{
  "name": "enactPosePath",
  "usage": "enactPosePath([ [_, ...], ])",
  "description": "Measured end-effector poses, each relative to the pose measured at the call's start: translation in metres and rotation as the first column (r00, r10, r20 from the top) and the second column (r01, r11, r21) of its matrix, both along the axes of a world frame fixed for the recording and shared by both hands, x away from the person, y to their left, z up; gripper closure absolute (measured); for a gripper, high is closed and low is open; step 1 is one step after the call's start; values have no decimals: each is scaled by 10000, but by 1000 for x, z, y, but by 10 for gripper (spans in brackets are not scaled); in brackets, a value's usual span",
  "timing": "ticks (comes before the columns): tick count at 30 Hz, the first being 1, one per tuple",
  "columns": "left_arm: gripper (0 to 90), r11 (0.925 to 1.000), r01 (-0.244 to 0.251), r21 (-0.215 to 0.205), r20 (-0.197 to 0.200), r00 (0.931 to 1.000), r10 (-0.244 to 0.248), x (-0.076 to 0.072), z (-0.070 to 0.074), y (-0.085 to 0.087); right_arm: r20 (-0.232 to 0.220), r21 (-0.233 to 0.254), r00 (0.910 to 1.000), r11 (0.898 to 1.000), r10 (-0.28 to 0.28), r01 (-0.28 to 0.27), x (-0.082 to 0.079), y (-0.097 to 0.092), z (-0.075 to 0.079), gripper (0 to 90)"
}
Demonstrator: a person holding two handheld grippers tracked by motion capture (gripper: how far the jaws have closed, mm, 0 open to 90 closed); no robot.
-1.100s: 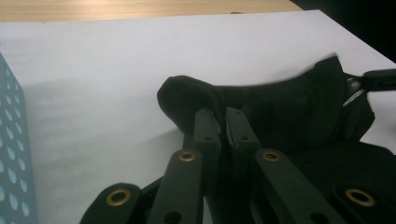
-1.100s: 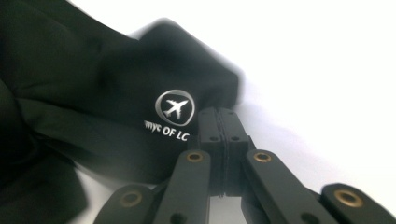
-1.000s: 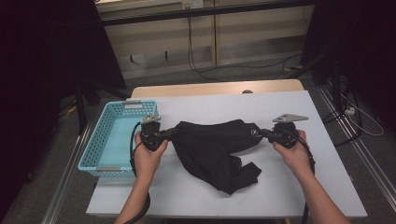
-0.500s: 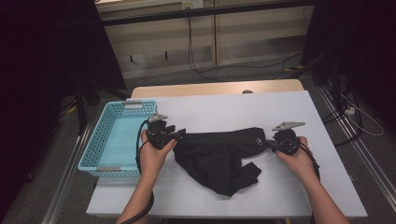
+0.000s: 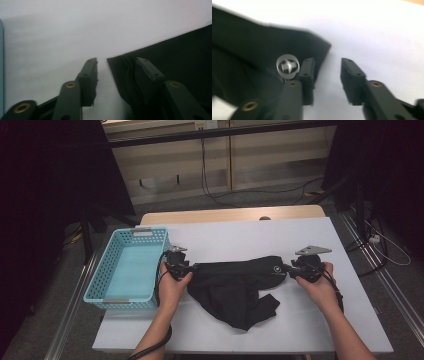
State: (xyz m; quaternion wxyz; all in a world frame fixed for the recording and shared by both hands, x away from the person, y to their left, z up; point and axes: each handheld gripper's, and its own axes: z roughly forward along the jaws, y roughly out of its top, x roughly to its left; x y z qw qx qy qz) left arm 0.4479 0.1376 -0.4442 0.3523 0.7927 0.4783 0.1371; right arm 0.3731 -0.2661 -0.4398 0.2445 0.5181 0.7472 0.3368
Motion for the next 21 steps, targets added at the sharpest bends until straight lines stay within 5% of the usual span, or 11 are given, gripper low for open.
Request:
enactPosePath([
  [3, 620, 9998, 222, -24, -581, 9981, -223, -2, -4, -2, 187, 587, 9995, 9980, -261, 250, 6, 3, 2, 564],
  [5, 684, 9997, 239, 2, -478, 9986, -239, -4, -6, -3, 165, 768, 9993, 9965, -350, 336, 10, 6, 0, 545],
  [12, 850, 9987, 235, -444, -852, 9960, -273, -6, -5, -2, -757, 486, 9955, 9970, -569, 606, 21, 13, -20, 523],
  [18, 859, 9971, 81, -753, -550, 9984, -122, -6, 3, 5, -814, 742, 9954, 9956, -506, 567, 20, 14, -20, 614],
  [21, 860, 9948, 7, -1016, -175, 9998, -24, -7, 12, 11, -727, 740, 9973, 9972, -50, 104, 21, 13, -21, 825],
])
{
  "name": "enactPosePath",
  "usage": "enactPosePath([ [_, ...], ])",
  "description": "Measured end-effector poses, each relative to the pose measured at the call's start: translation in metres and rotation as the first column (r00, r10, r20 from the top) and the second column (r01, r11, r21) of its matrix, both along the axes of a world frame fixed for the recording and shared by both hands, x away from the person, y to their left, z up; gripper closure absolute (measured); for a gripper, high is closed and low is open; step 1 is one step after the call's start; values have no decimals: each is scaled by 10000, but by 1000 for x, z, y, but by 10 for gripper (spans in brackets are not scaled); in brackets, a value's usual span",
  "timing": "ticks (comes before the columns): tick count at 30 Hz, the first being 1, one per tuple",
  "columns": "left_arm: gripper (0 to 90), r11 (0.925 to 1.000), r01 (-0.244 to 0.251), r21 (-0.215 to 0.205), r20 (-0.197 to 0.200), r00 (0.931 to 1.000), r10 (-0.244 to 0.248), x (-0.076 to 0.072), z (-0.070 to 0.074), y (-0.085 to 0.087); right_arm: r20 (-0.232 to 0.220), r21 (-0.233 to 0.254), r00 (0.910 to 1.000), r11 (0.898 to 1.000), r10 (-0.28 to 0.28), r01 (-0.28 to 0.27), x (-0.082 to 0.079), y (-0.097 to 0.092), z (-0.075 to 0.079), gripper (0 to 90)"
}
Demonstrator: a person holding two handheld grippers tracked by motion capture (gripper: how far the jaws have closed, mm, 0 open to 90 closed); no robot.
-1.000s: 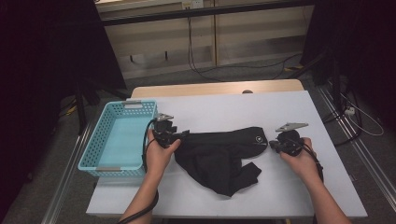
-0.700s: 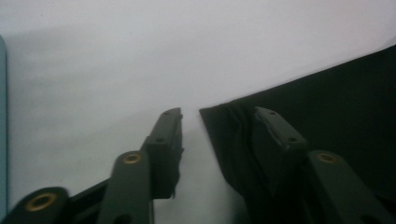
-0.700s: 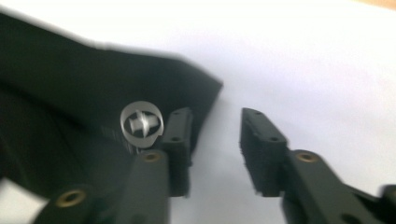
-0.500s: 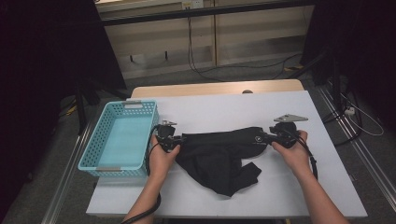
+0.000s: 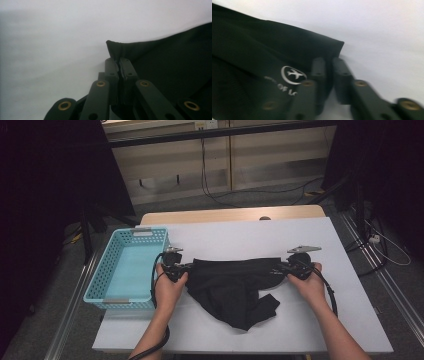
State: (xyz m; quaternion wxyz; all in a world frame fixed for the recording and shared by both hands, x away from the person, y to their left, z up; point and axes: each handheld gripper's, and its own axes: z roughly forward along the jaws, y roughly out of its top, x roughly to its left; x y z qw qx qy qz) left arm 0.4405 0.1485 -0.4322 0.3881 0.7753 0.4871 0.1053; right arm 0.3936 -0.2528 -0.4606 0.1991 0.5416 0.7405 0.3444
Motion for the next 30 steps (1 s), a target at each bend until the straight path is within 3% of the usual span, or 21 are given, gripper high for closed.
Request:
enactPosePath([
  [1, 860, 10000, -37, -70, 126, 9999, 38, -1, 3, 1, -41, 136, 9999, 9998, 140, -140, 0, 0, 0, 884],
  [3, 860, 9998, -44, -218, 301, 9995, 50, -2, 8, 4, 44, 4, 9997, 9997, 243, -243, 0, 2, 1, 894],
  [7, 859, 9990, 37, -436, 788, 9969, -2, -3, 14, 5, 772, 238, 9970, 9997, -50, 31, -3, -4, 10, 899],
  [10, 857, 9994, 166, -295, 749, 9971, -144, -3, 14, 3, 1294, 326, 9914, 9994, -186, 145, -5, -8, 17, 899],
  [14, 857, 10000, 98, -9, 828, 9965, -97, 2, 9, -1, 1508, 163, 9885, 9998, -84, 61, -3, -5, 14, 890],
  [15, 858, 9999, 68, 98, 842, 9964, -76, 4, 8, -1, 1500, 135, 9887, 9999, -78, 58, -1, -4, 13, 874],
  [18, 857, 9997, -148, 215, 770, 9969, 131, 6, 8, 3, 1922, -211, 9803, 9985, -456, 505, 1, -2, 14, 670],
  [20, 856, 9995, -237, 222, 824, 9964, 218, 7, 11, 4, 1849, -175, 9807, 9975, -636, 680, 3, -3, 15, 574],
  [23, 849, 9994, -265, 231, 829, 9963, 245, 8, 12, 5, 1597, 31, 9844, 9972, -738, 742, 6, -6, 13, 536],
  [25, 805, 9987, -345, 384, 962, 9949, 307, 7, 10, 3, 1443, 187, 9872, 9976, -684, 664, 6, -5, 11, 522],
  [30, 511, 9977, -540, 419, 1170, 9919, 488, 9, 6, 1, 1509, 99, 9861, 9976, -688, 681, 6, -3, 13, 476],
])
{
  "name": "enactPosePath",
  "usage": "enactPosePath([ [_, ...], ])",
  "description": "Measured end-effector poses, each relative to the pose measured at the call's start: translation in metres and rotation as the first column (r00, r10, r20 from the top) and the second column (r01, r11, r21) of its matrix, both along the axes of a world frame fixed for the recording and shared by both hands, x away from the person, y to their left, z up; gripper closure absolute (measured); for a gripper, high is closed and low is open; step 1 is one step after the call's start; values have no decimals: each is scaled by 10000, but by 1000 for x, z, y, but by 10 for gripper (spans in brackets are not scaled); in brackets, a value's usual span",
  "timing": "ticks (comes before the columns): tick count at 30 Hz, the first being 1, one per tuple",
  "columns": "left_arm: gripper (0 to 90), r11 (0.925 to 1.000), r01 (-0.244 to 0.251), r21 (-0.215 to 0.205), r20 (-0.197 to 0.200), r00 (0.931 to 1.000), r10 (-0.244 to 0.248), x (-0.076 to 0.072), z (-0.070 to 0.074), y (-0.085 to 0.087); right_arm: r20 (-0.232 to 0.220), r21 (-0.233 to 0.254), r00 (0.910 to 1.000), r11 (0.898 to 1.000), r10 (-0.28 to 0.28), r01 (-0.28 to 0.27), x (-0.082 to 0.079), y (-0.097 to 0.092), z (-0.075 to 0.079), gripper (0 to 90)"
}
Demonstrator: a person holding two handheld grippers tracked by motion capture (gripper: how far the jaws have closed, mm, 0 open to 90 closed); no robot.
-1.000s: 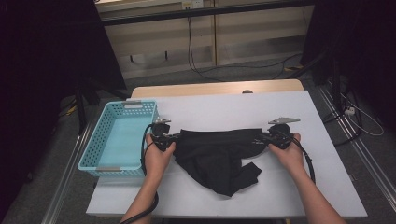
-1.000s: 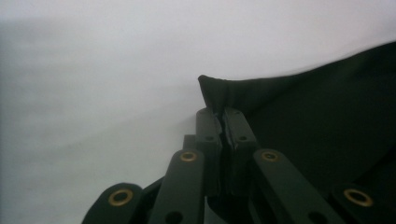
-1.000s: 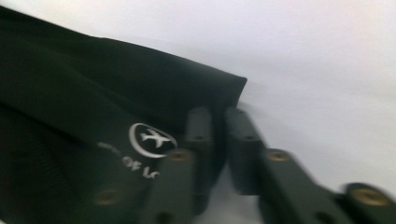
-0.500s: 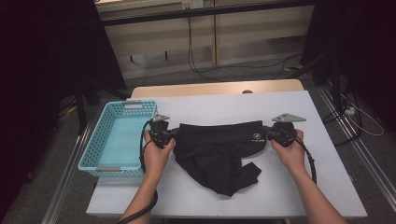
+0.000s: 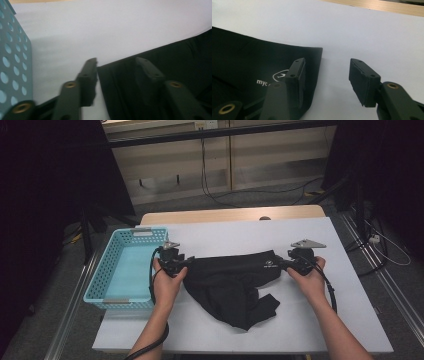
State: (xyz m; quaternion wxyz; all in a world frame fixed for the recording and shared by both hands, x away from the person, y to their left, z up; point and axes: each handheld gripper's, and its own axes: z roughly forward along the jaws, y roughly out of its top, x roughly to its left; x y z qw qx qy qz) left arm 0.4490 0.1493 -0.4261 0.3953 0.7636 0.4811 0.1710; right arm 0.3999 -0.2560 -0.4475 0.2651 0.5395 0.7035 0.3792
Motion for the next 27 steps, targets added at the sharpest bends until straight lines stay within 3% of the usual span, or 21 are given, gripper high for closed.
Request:
enactPosePath([
  [2, 463, 9999, 99, 139, -163, 9998, -97, 1, -4, -3, -39, 74, 10000, 10000, -10, 11, 0, 0, 0, 460],
  [5, 471, 9987, 124, 499, -388, 9992, -105, 3, -14, -6, -76, 89, 10000, 9999, 51, -50, -1, 1, -1, 439],
  [8, 539, 9975, 127, 697, -745, 9972, -74, 4, -21, -6, -78, 108, 9999, 9999, 133, -132, -1, 4, 0, 407],
  [10, 658, 9976, 212, 665, -1191, 9928, -132, 4, -24, -6, -120, 114, 9998, 9998, 184, -183, -1, 7, -1, 387],
  [12, 742, 9971, 213, 727, -1085, 9940, -134, 3, -25, -6, -131, 51, 9996, 9997, 248, -248, -1, 9, -2, 372],
  [15, 864, 9988, 140, 463, -1208, 9926, -83, 2, -22, -4, -209, 50, 9994, 9996, 269, -268, 0, 10, -3, 366],
  [22, 882, 9990, -163, -422, -1033, 9946, 119, -1, -6, 6, -168, 177, 9998, 9998, 81, -78, 2, 5, -2, 347],
  [27, 882, 9984, -135, -543, -798, 9968, 91, -6, 4, 6, -291, 352, 9995, 9993, -94, 104, 5, 3, -3, 340],
])
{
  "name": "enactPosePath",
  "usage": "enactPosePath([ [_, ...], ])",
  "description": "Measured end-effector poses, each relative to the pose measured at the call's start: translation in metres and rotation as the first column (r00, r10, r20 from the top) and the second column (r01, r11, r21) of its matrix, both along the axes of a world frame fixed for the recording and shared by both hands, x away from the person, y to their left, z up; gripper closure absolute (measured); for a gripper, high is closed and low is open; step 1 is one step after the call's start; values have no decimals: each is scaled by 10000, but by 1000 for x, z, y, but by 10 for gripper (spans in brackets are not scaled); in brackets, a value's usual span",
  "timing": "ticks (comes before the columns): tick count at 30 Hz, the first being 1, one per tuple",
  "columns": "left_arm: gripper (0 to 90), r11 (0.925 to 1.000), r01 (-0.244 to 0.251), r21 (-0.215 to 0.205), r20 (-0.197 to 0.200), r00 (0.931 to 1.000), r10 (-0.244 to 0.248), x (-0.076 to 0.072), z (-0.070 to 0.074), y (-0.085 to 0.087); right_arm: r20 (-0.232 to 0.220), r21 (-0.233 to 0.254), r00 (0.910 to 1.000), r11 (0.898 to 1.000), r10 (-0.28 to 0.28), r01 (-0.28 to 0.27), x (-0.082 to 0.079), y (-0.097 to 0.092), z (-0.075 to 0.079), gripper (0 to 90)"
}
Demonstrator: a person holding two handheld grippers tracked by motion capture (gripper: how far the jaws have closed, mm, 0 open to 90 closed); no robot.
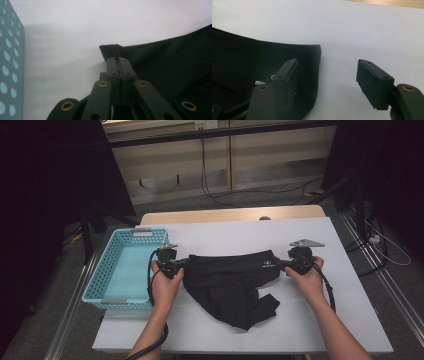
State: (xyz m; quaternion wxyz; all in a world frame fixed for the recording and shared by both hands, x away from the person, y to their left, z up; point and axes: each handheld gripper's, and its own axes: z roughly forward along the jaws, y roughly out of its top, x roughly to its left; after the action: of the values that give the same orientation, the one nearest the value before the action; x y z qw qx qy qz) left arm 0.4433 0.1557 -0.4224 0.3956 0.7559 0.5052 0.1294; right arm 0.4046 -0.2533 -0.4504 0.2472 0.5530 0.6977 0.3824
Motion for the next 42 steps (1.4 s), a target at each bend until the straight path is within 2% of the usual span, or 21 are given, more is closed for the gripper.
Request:
enactPosePath([
  [5, 881, 9996, -15, -275, 15, 10000, 16, -1, 3, 2, -121, -20, 9999, 10000, 36, -36, 2, 1, -2, 363],
  [10, 881, 9994, -31, -351, -20, 10000, 31, -1, 3, 5, -226, -101, 9997, 9999, 41, -43, 8, 2, -5, 419],
  [14, 881, 9996, 3, -291, -13, 10000, -3, 0, 2, 5, -678, -110, 9971, 9994, 334, -343, 14, 10, -15, 448],
  [15, 881, 9997, 0, -259, -16, 10000, 0, 0, 2, 5, -778, -392, 9963, 9984, 372, -404, 15, 13, -16, 445],
  [17, 882, 9997, -7, -259, -4, 10000, 7, 0, 2, 5, -703, -689, 9960, 9958, 559, -608, 15, 19, -16, 504],
  [18, 882, 9996, -20, -287, 43, 10000, 22, 0, 3, 5, -686, -744, 9955, 9948, 647, -698, 15, 21, -16, 581],
  [22, 883, 9994, -14, -341, 179, 9998, 20, -2, 7, 5, -704, -582, 9929, 9933, 960, -1002, 15, 25, -15, 696],
  [24, 883, 9993, -6, -387, 206, 9998, 14, -3, 8, 5, -868, -267, 9929, 9961, 819, -845, 16, 23, -15, 750],
  [26, 883, 9990, -3, -452, 260, 9997, 15, -4, 9, 6, -877, 80, 9928, 9966, 819, -815, 17, 21, -16, 857],
  [29, 883, 9984, 43, -563, 320, 9995, -25, -5, 11, 8, -911, 517, 9909, 9942, 992, -947, 16, 17, -16, 869],
  [32, 884, 9973, 104, -727, 448, 9990, -71, -6, 13, 8, -514, 878, 9943, 9922, 929, -882, 13, 10, -8, 870],
  [35, 884, 9963, 195, -838, 632, 9979, -142, -6, 17, 8, 9, 1024, 9956, 9904, 936, -932, 7, 5, 5, 872],
  [37, 885, 9952, 259, -939, 739, 9971, -189, -6, 19, 8, 272, 1284, 9951, 9868, 955, -982, 2, 1, 12, 872],
  [40, 886, 9942, 292, -1036, 813, 9965, -208, -6, 21, 8, 778, 1250, 9926, 9868, 937, -1029, -5, -6, 21, 872],
  [42, 886, 9938, 318, -1062, 837, 9962, -229, -6, 22, 8, 931, 1378, 9911, 9846, 952, -1076, -10, -8, 24, 872],
])
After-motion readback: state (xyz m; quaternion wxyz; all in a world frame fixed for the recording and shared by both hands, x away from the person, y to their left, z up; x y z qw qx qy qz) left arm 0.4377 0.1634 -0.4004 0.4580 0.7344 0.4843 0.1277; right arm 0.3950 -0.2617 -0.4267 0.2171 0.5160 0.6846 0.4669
